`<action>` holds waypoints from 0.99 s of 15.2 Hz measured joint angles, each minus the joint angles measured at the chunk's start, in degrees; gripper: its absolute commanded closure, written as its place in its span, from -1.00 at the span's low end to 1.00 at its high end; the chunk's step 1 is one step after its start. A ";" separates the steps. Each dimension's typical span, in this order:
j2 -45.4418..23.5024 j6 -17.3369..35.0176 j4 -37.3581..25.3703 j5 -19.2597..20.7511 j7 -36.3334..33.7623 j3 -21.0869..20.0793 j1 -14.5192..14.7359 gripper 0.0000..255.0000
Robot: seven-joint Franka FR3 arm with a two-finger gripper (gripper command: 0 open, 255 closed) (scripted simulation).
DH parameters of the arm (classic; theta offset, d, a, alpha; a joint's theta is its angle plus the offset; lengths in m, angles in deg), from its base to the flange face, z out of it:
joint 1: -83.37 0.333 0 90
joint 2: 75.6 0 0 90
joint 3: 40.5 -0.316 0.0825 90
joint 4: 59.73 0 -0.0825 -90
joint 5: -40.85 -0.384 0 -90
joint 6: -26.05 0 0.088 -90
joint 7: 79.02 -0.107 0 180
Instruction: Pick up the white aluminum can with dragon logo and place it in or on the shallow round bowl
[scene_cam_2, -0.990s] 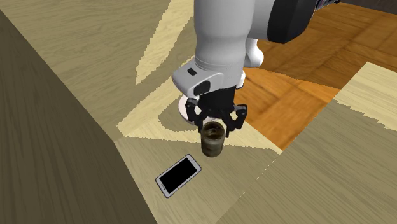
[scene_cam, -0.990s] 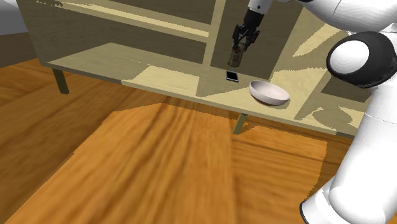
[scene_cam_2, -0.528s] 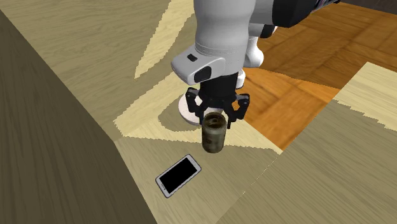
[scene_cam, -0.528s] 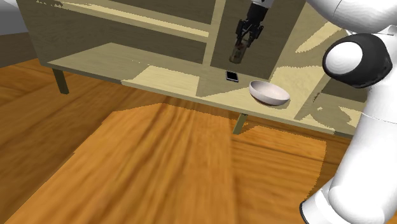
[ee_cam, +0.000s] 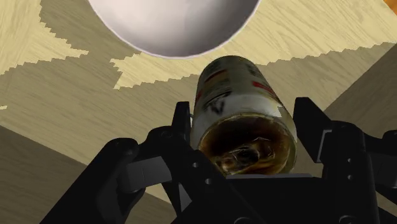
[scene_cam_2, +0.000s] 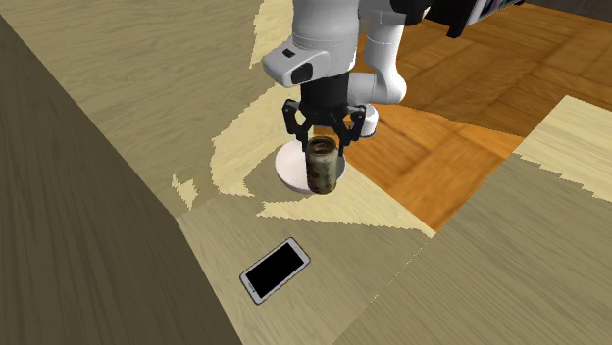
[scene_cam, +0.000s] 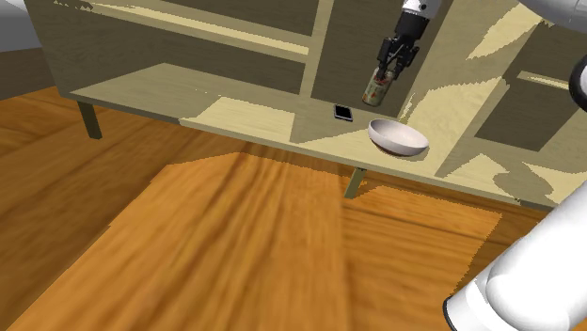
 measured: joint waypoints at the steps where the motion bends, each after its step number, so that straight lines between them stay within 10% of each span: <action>1: 2.48 0.29 2.92 0.63 0.37 0.17 -0.18 1.00; 11: 16.61 -3.11 17.06 3.98 3.15 1.02 -2.47 1.00; 15: 19.41 4.19 20.83 4.24 2.93 0.91 -2.71 1.00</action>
